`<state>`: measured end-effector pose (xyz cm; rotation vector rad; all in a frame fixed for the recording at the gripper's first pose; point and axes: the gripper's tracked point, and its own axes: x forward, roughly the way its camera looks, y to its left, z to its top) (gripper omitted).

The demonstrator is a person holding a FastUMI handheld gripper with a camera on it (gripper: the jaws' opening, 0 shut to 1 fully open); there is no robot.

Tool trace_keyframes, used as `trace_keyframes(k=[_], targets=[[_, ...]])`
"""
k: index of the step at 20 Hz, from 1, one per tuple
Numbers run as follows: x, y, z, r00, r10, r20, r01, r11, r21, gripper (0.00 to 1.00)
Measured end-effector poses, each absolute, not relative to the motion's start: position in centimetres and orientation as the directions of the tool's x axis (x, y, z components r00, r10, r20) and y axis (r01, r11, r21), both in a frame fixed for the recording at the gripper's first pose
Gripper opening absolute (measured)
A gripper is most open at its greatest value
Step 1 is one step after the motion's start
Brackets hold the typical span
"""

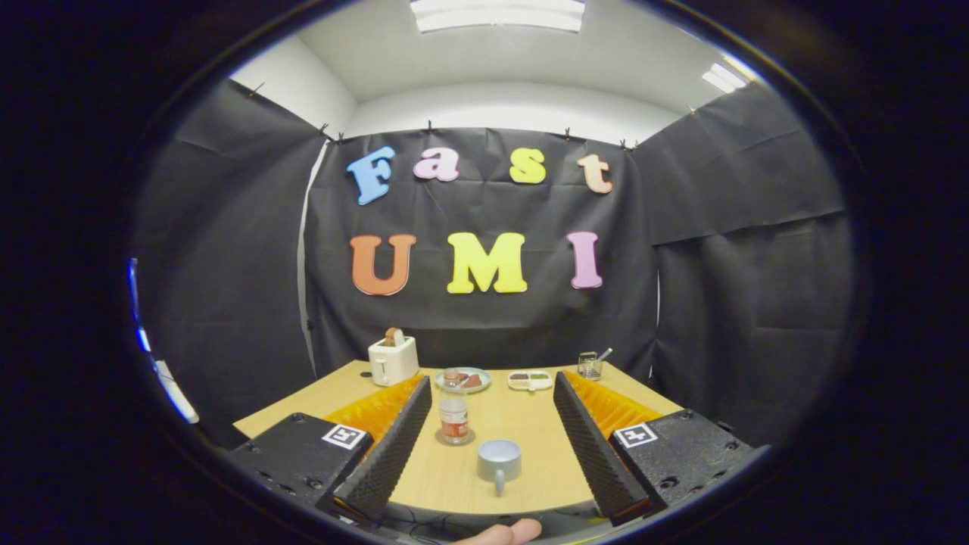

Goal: Take the bottle from table, then pour the juice into the cup, finally place the bottle on the coaster

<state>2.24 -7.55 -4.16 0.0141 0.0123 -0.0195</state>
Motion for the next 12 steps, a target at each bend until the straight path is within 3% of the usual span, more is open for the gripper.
trace_keyframes(k=[12], targets=[[1.5, -5.9, -3.4, 0.999, 0.009, 0.036, -0.011, 0.999, 0.037, 1.0]])
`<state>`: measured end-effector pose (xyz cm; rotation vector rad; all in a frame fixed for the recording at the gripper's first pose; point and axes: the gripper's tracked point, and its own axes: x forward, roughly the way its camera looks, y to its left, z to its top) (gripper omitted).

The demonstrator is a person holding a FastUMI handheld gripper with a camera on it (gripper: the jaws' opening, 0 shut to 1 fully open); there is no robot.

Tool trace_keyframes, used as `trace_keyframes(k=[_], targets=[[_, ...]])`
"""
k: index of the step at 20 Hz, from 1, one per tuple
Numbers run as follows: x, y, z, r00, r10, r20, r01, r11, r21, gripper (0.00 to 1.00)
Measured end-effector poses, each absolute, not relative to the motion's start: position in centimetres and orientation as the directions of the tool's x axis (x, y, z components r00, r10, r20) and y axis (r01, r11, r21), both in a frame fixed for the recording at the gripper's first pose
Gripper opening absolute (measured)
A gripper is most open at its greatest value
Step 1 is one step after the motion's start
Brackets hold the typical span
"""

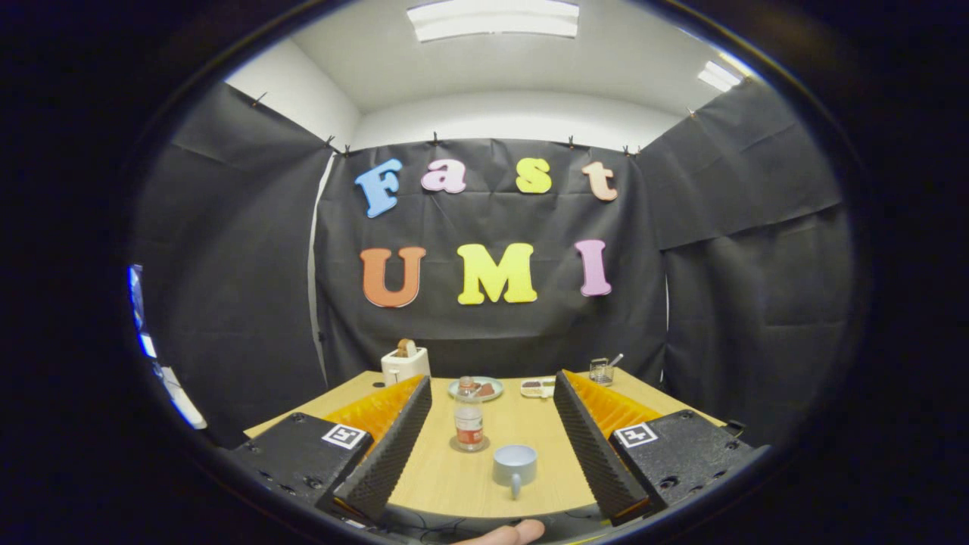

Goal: Take the bottle from table, then pour the juice into the cup, finally place the bottle on the coaster

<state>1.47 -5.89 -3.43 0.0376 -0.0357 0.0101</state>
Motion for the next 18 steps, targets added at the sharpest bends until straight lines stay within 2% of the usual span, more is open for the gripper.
trace_keyframes(k=[18], targets=[[0.6, -4.7, -2.9, 0.997, 0.027, 0.068, -0.03, 0.999, 0.034, 1.0]])
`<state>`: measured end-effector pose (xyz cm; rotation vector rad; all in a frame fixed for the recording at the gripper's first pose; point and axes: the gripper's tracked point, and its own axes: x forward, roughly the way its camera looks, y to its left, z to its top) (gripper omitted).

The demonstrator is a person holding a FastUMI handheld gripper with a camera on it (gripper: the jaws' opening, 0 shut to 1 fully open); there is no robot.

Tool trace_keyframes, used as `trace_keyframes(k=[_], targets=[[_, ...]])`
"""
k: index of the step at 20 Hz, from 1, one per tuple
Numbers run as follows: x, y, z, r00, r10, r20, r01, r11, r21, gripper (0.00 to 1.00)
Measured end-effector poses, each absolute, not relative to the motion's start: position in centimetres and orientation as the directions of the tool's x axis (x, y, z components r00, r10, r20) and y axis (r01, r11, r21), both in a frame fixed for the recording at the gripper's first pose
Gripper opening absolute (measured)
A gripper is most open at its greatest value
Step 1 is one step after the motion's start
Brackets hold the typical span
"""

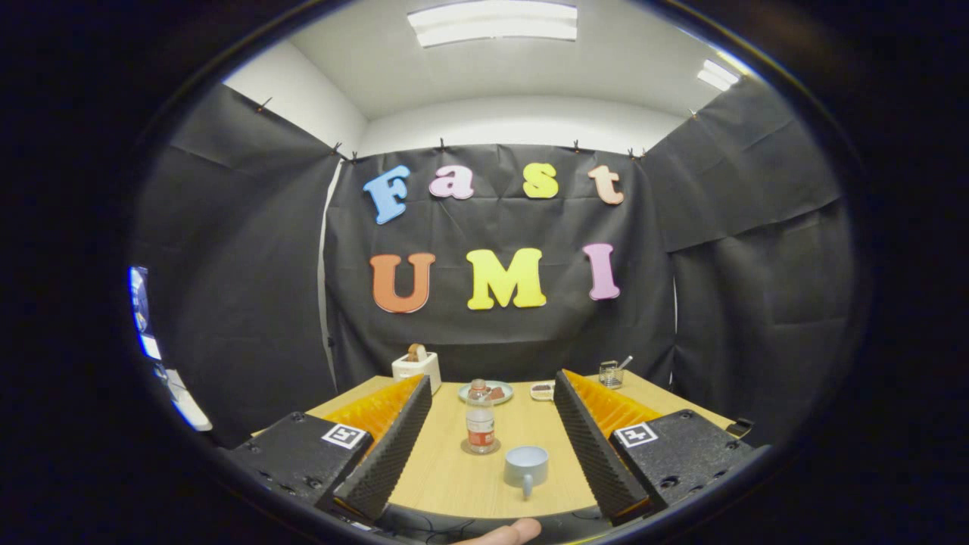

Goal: Take the bottle from table, then pour the juice into the cup, finally place the bottle on the coaster

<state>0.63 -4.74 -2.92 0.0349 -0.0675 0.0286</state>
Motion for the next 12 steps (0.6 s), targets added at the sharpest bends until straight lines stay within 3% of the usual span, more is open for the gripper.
trace_keyframes(k=[12], targets=[[0.18, -4.69, -2.39, 0.997, 0.026, 0.079, -0.03, 0.998, 0.048, 1.0]])
